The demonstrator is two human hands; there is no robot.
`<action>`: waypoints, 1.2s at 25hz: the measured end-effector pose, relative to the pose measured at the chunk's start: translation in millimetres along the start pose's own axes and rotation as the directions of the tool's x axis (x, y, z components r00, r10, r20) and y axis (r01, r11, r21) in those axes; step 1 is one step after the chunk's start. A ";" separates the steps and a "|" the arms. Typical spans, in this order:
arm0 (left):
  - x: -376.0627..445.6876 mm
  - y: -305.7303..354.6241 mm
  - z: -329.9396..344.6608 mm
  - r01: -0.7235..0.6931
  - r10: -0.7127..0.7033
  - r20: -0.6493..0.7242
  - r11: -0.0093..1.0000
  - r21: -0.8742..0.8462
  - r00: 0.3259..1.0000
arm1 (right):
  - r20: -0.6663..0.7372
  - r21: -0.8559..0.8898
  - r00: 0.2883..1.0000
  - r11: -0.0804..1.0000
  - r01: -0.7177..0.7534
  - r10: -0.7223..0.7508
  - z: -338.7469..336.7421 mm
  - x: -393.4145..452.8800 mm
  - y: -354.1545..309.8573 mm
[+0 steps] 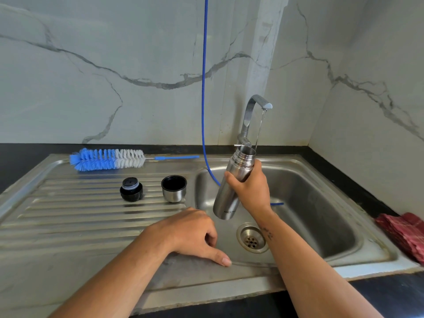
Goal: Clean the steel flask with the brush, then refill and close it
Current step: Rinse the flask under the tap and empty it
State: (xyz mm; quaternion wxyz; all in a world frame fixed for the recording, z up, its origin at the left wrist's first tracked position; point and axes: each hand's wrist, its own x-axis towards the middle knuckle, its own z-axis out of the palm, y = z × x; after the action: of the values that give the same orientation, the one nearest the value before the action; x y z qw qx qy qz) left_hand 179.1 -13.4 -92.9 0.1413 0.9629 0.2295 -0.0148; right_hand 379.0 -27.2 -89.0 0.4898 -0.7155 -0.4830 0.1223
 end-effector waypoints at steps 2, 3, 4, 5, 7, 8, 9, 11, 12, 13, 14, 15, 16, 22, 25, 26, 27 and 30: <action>0.3 0.8 1.3 0.003 -0.003 0.003 1.000 -0.006 1.000 | 0.061 -0.050 0.998 0.999 -0.001 0.004 -0.4 -1.4 -0.2; 0.2 1.5 1.3 0.002 -0.002 0.006 1.000 -0.007 1.000 | 0.074 -0.075 0.997 0.997 0.003 0.003 -0.5 -2.7 0.9; 0.2 1.4 1.3 -0.001 0.001 0.007 1.000 -0.005 1.000 | 0.052 -0.067 0.999 0.998 0.005 -0.001 0.0 -4.3 2.2; 0.1 0.6 0.6 -0.003 0.003 0.003 1.000 0.000 1.000 | 0.025 -0.020 1.000 1.000 -0.001 0.002 0.4 -4.5 1.9; -0.6 0.3 1.3 0.001 -0.001 -0.001 1.000 -0.002 1.000 | 0.042 -0.014 0.999 1.000 -0.009 0.010 1.2 -3.3 0.1; -0.1 0.8 1.6 0.000 0.000 0.002 1.000 -0.001 1.000 | 0.062 -0.048 0.998 0.999 -0.008 0.011 0.5 -3.5 -0.8; 0.1 1.1 1.5 -0.002 0.002 0.005 1.000 0.001 1.000 | 0.059 -0.059 0.998 0.998 -0.004 0.007 0.3 -3.4 0.8; 0.0 -0.1 1.2 -0.001 0.001 -0.003 1.000 0.004 1.000 | 0.017 -0.011 1.000 1.000 -0.004 0.004 1.7 -3.8 2.2; 0.0 -0.7 1.4 0.003 -0.003 -0.006 1.000 0.002 1.000 | 0.028 -0.008 1.000 1.000 -0.009 0.010 2.2 -3.5 2.3; -0.1 -0.4 1.9 0.007 -0.007 -0.003 1.000 -0.001 1.000 | 0.056 -0.045 0.998 0.999 -0.008 0.011 1.8 -3.4 2.5; 0.5 0.1 2.3 0.010 -0.010 0.003 1.000 0.000 1.000 | 0.078 -0.080 0.997 0.997 -0.009 0.015 0.5 -3.5 2.4; 0.9 0.1 2.5 0.010 -0.010 0.006 1.000 0.003 1.000 | 0.068 -0.085 0.998 0.996 -0.005 0.011 -0.4 -3.2 3.2; 1.1 -0.7 2.7 0.007 -0.007 0.004 1.000 0.006 1.000 | 0.036 -0.044 0.999 0.999 -0.009 0.010 -0.4 -3.2 3.0; 1.5 -1.8 3.1 0.008 -0.008 0.004 1.000 0.008 1.000 | 0.024 -0.028 1.000 1.000 -0.007 0.007 -1.2 -3.0 1.2; 1.3 -1.5 2.6 0.001 -0.001 0.001 1.000 0.006 1.000 | 0.037 -0.019 0.999 1.000 -0.024 0.024 -2.8 -1.5 1.5; 2.2 -1.6 2.3 -0.004 0.004 0.004 1.000 0.004 1.000 | 0.068 -0.072 0.997 0.997 -0.025 0.030 -3.0 -2.4 2.0; 2.2 -1.3 1.9 -0.007 0.007 0.007 1.000 -0.001 1.000 | 0.086 -0.115 0.996 0.993 -0.023 0.033 -3.0 -3.8 1.4; -0.2 -1.0 1.5 -0.006 0.006 -0.001 1.000 -0.009 1.000 | 0.077 -0.152 0.997 0.988 0.001 0.011 -6.6 -5.1 -9.5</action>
State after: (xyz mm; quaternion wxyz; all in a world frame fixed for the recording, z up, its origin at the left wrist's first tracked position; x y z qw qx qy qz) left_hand 178.5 -13.0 -94.5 0.1458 0.9630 0.2265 -0.0129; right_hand 375.4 -34.6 -79.4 0.4145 -0.7467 -0.5075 0.1140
